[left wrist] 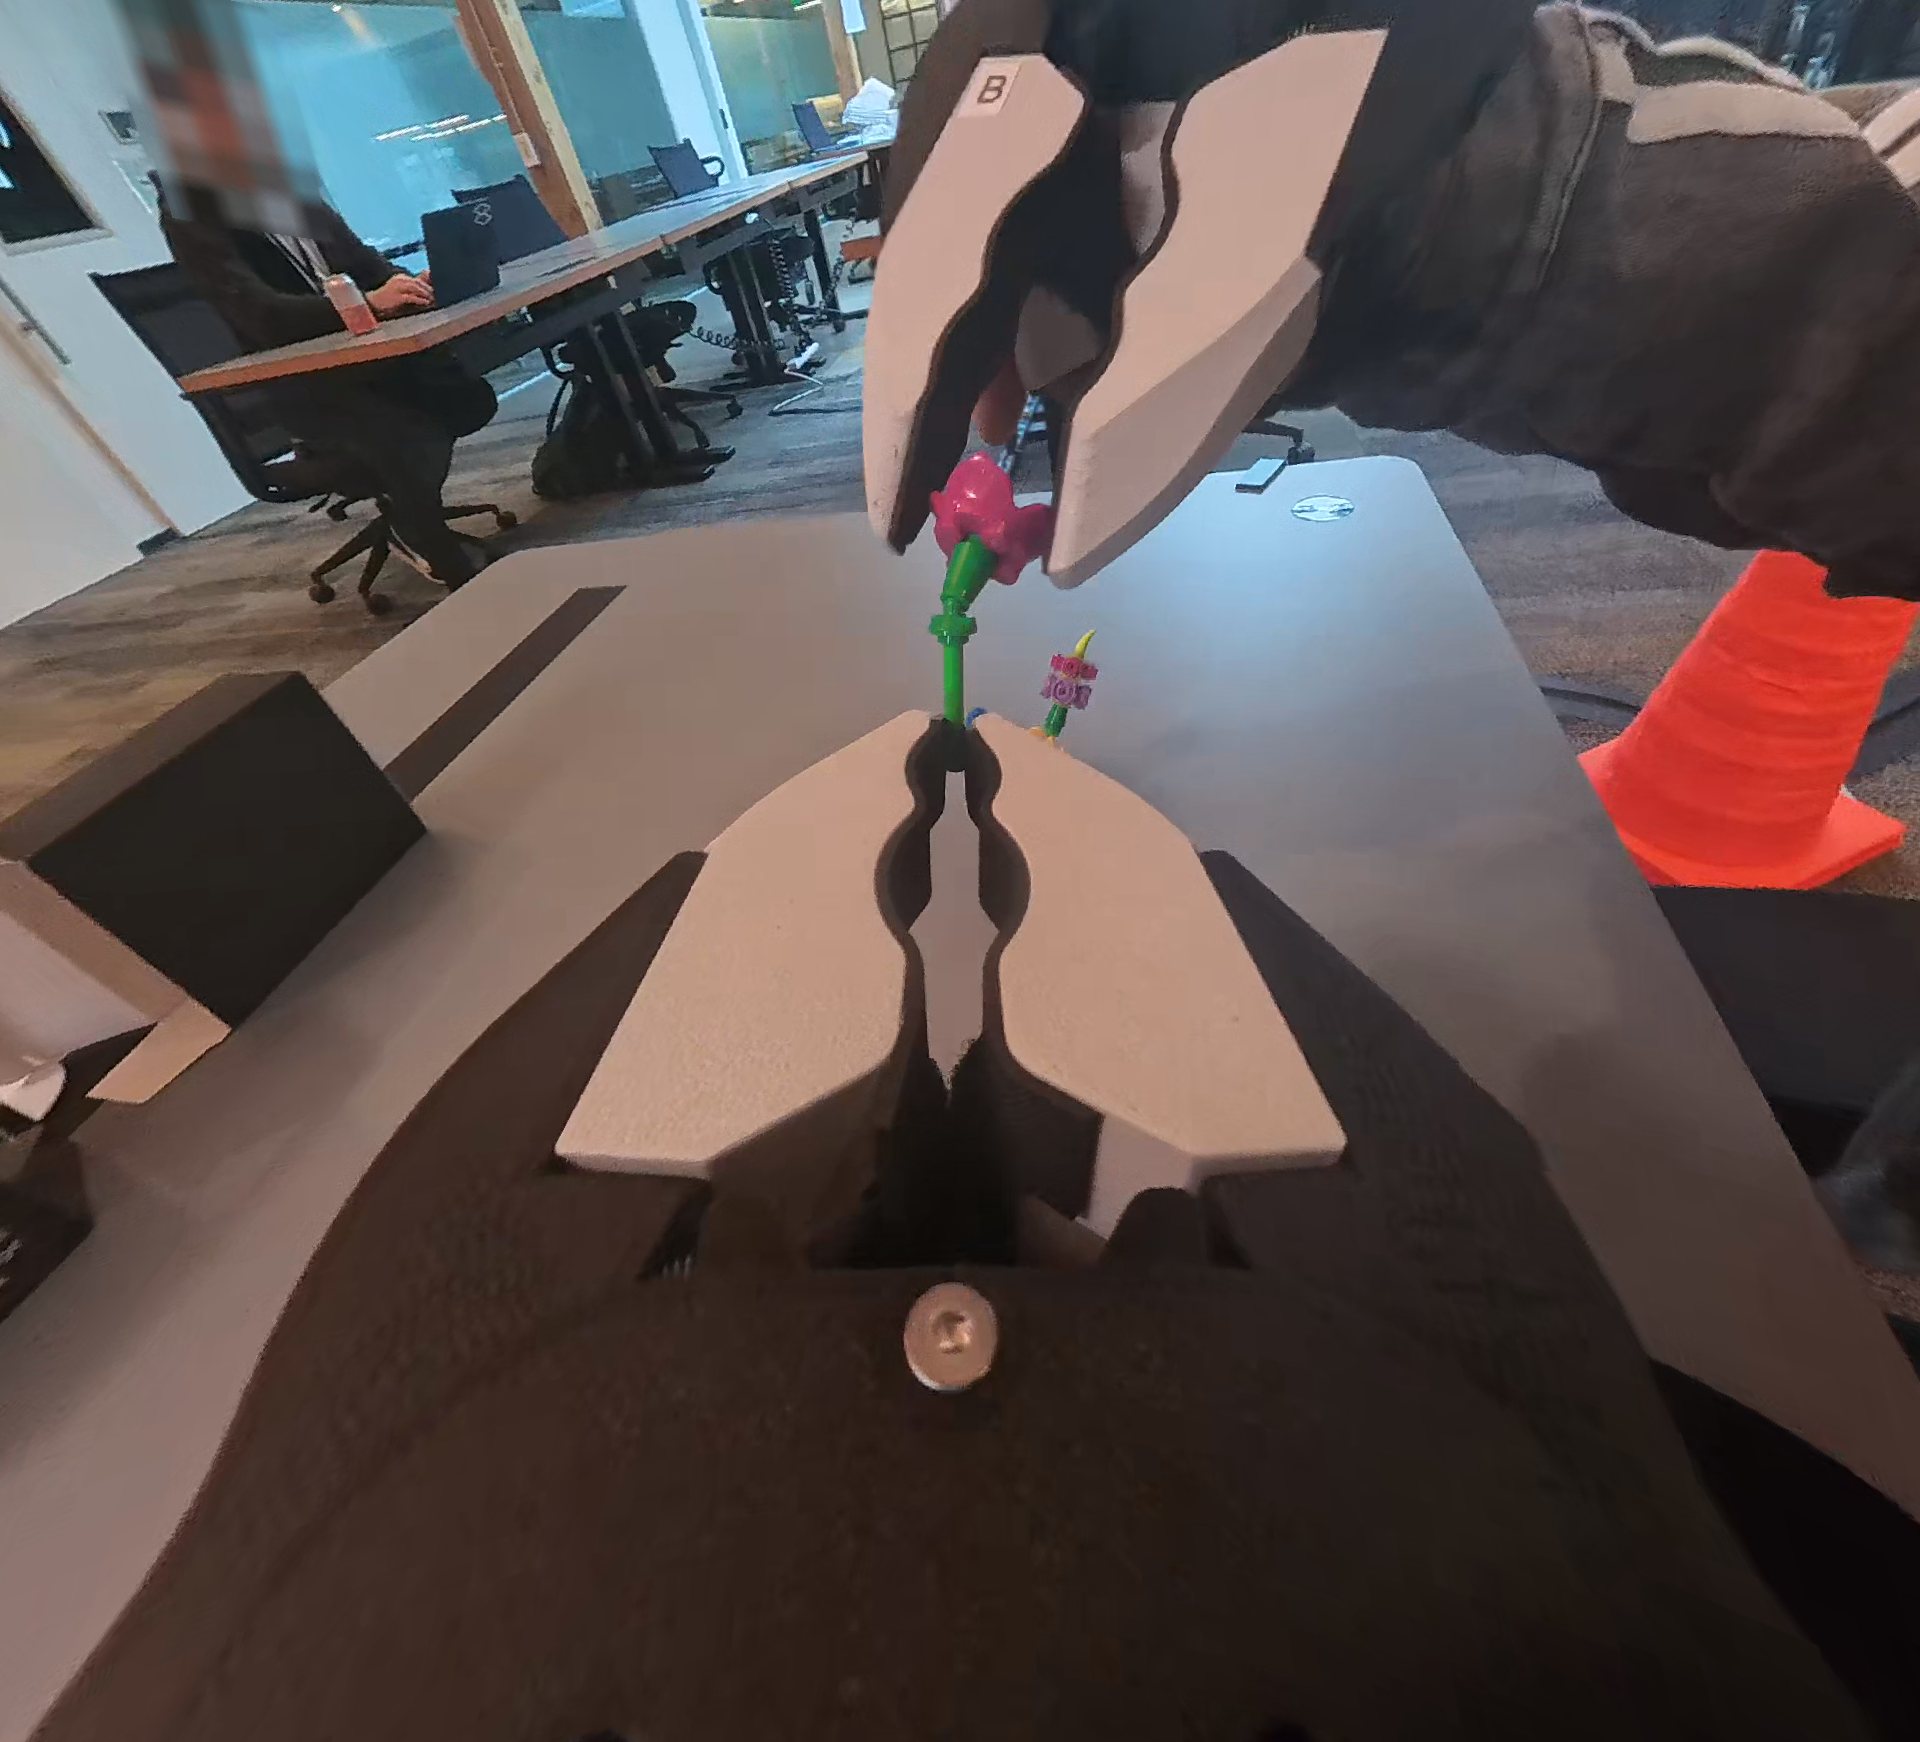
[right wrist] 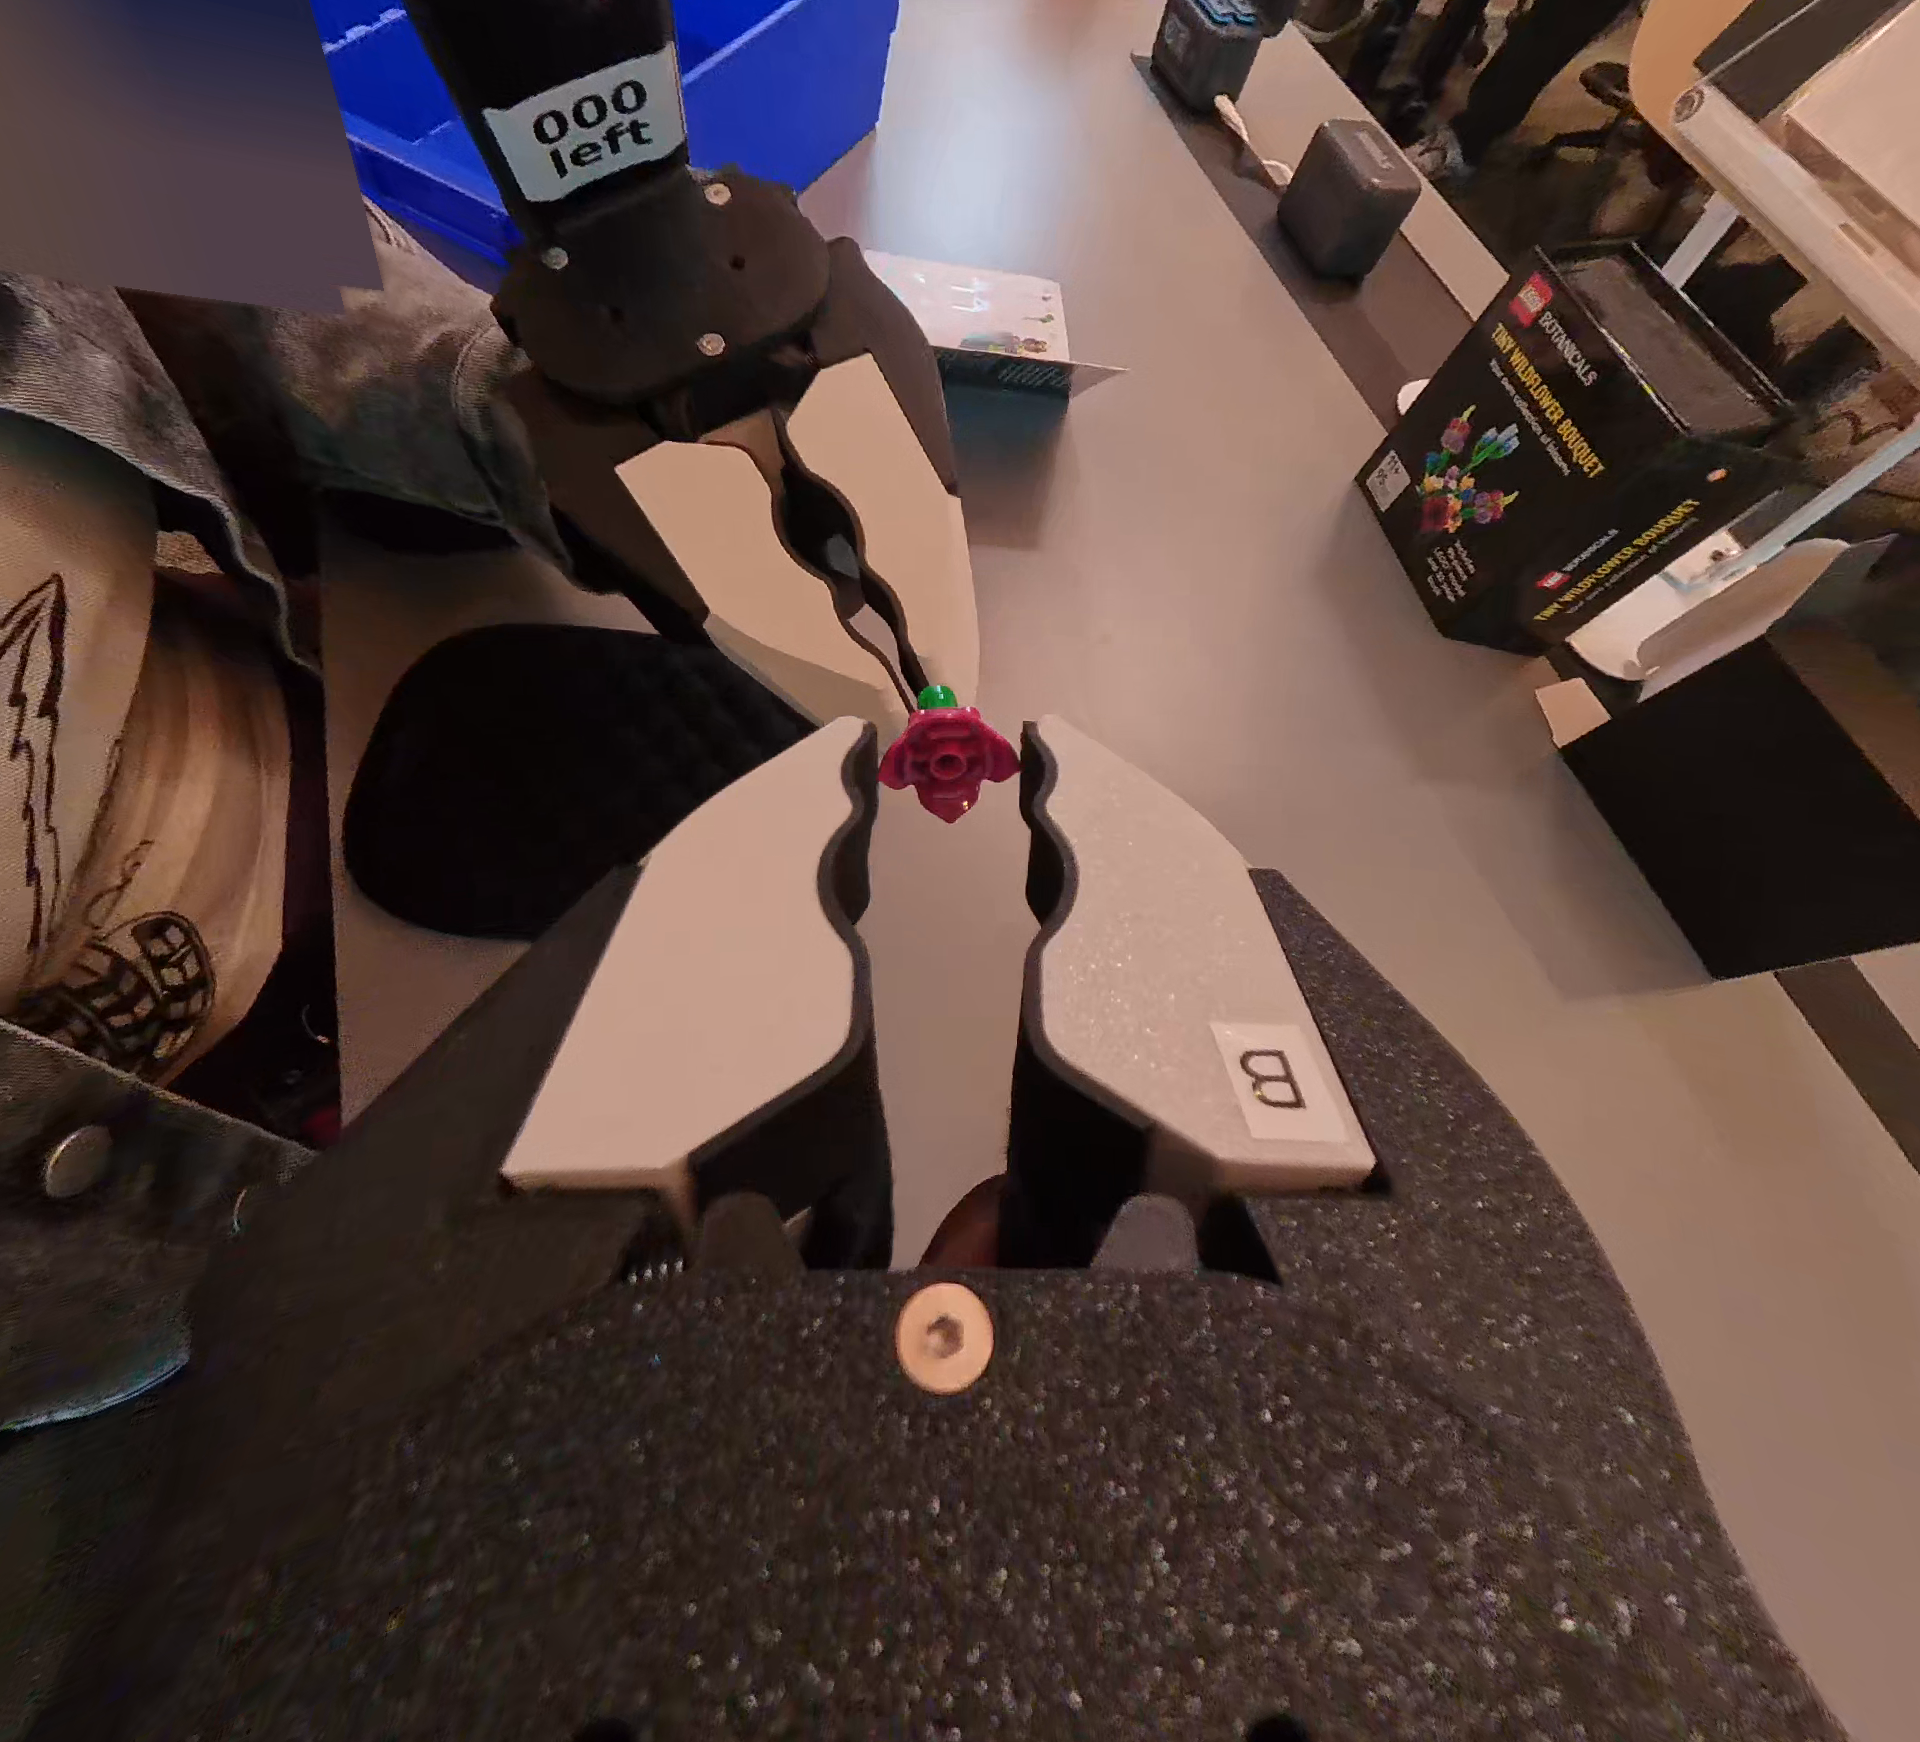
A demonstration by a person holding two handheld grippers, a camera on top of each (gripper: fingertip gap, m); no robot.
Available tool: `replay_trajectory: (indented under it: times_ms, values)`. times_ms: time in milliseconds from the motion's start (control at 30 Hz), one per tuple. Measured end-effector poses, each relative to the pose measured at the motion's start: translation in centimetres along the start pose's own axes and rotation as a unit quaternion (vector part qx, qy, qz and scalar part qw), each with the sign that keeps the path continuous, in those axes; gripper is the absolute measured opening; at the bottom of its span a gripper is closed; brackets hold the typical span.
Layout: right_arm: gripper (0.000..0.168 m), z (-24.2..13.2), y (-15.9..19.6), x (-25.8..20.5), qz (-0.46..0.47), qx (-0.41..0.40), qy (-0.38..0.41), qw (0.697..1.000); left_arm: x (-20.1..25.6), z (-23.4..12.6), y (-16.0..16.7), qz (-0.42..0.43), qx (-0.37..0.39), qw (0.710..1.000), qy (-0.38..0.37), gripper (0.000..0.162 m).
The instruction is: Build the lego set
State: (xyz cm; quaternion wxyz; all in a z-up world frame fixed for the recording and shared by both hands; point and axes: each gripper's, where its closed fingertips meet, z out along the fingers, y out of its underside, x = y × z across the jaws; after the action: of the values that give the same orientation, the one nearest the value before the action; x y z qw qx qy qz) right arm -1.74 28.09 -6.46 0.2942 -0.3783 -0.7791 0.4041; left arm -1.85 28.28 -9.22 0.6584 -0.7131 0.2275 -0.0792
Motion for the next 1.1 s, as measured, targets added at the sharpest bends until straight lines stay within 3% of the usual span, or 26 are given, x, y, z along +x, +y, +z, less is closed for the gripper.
replay_trajectory:
  times_ms: [67, 167, 233, 400, 533, 700, 767, 1100]
  values:
    - [0.026, -0.9, 0.4, 0.5, 0.008, 0.007, 0.011, 1.000, 0.0, 0.6, -0.3, -0.004, 0.008, 1.000, 0.000, 0.007]
    - [0.026, -3.5, 1.6, 2.4, 0.037, 0.027, 0.064, 0.997, 0.0, 2.5, 1.1, -0.011, -0.030, 0.999, 0.007, 0.053]
    - [0.026, -5.8, 2.0, 3.4, 0.070, 0.067, 0.094, 0.991, 0.6, 4.6, 4.2, -0.025, -0.106, 0.994, 0.033, 0.068]
    - [0.026, -10.9, 2.4, 4.5, 0.123, 0.163, 0.175, 0.963, 2.3, 9.7, 10.2, -0.061, -0.241, 0.964, 0.096, 0.062]
    - [0.026, -13.0, 3.0, 4.3, 0.136, 0.181, 0.210, 0.951, 2.3, 11.5, 11.3, -0.077, -0.254, 0.959, 0.097, 0.054]
    - [0.026, -12.9, 3.4, 3.7, 0.136, 0.175, 0.207, 0.953, 2.3, 12.4, 12.7, -0.035, -0.266, 0.960, 0.079, 0.040]
    - [0.026, -12.5, 3.5, 3.3, 0.137, 0.176, 0.197, 0.955, 2.4, 12.5, 12.5, -0.029, -0.260, 0.961, 0.085, 0.028]
    - [0.025, -7.7, 8.2, 1.7, 0.171, 0.096, 0.115, 0.974, 2.4, 6.9, 13.2, 0.020, -0.244, 0.945, 0.218, 0.027]
